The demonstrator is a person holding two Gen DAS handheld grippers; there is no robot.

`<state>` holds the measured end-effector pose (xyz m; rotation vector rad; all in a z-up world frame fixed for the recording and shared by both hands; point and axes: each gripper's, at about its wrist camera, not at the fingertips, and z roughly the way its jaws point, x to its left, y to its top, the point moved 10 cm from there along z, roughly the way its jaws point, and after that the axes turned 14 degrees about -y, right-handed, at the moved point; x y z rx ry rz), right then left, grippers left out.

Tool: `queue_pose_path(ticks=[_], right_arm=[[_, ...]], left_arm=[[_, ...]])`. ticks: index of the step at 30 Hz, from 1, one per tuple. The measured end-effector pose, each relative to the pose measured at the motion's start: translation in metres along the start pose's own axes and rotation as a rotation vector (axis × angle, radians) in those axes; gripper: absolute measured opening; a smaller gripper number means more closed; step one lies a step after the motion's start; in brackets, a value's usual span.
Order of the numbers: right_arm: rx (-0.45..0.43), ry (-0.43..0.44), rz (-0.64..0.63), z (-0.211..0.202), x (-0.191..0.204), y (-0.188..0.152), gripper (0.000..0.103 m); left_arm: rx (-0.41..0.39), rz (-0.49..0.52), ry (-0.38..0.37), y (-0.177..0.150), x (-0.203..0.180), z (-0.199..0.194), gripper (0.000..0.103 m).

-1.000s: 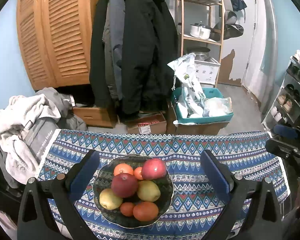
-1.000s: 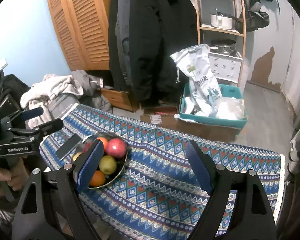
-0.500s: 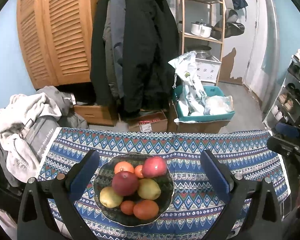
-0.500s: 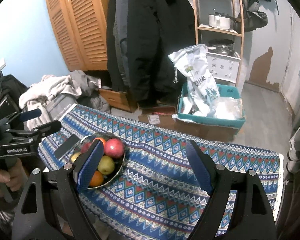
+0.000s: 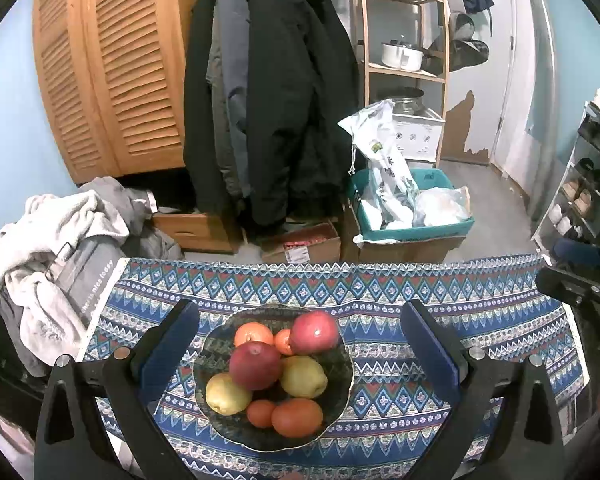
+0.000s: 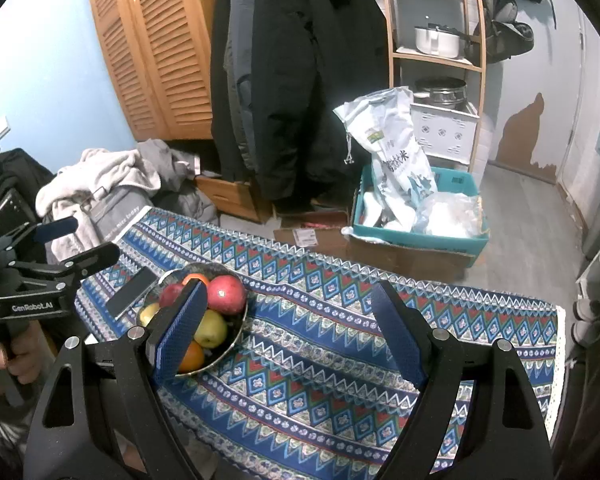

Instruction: Organize fruits

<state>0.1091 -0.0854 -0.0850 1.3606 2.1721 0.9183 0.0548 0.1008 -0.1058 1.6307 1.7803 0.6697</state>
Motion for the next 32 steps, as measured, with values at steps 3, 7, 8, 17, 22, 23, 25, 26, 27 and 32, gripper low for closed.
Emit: queue_pose_path(ticks=[3, 7, 8, 17, 22, 23, 25, 26, 27, 32], right_arm=[[-0.001, 0.000, 0.000, 0.0001, -0.0001, 0.0001, 0.083], [0.000, 0.000, 0.000, 0.0004, 0.0002, 0.0000, 0.083], [0.000, 0.000, -0.001, 0.0004, 0.0001, 0.0000, 0.083], [0.000, 0.002, -0.001, 0.0004, 0.0003, 0.0000, 0.083], [0.000, 0.001, 0.000, 0.0004, 0.0003, -0.0001, 0.083], [0.001, 0.001, 0.001, 0.0004, -0.0002, -0.0001, 0.083], [0.000, 0.001, 0.000, 0.0004, 0.0000, 0.0000, 0.083], [0.000, 0.002, -0.001, 0.0005, 0.0000, 0.0000, 0.083], [0.001, 0.002, -0.002, 0.0006, 0.0002, -0.0010, 0.083], [0.002, 0.000, -0.001, 0.0007, 0.0003, -0.0020, 0.083]], left_arm=[[0.007, -0.001, -0.005, -0.0014, -0.0005, 0.0010, 0.102], [0.015, -0.004, -0.012, -0.0026, -0.0016, 0.0025, 0.102], [0.015, -0.004, -0.011, -0.0024, -0.0016, 0.0023, 0.102], [0.017, -0.010, -0.012, -0.0018, -0.0013, 0.0021, 0.102], [0.020, -0.012, -0.015, -0.0029, -0.0015, 0.0022, 0.102], [0.018, -0.013, -0.015, -0.0027, -0.0015, 0.0019, 0.102], [0.018, -0.012, -0.019, -0.0028, -0.0018, 0.0023, 0.102], [0.018, -0.010, -0.021, -0.0028, -0.0023, 0.0024, 0.102], [0.019, -0.009, -0.020, -0.0028, -0.0026, 0.0026, 0.102], [0.037, -0.009, -0.019, -0.0049, -0.0046, 0.0046, 0.102]])
